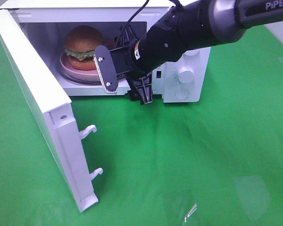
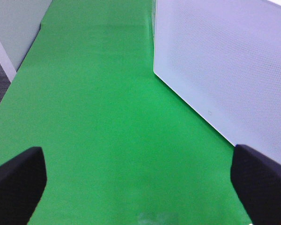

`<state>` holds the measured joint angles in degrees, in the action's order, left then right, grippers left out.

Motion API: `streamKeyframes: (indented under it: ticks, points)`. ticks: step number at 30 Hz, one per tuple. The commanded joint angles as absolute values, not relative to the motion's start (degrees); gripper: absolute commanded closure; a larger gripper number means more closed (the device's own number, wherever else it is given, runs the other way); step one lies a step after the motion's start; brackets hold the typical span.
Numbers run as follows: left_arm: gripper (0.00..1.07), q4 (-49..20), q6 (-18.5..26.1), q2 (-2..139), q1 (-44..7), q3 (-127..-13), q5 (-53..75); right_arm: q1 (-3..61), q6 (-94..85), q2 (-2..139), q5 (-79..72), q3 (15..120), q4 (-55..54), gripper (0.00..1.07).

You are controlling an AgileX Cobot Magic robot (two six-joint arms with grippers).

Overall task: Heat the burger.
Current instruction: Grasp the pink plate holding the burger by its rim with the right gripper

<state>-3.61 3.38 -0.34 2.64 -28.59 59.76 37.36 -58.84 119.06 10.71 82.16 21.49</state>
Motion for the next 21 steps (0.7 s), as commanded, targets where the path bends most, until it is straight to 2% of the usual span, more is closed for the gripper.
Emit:
streamKeyframes:
  ticks: [1,21]
  points:
    - [0.07,-4.01,3.50,-1.38,2.64,-28.48,59.30,37.47,-58.73,119.92,10.37,83.77,21.26,0.15]
    - [0.07,-4.01,3.50,-1.38,2.64,-28.48,59.30,37.47,-58.73,130.23,11.40,95.45,19.82,0.19]
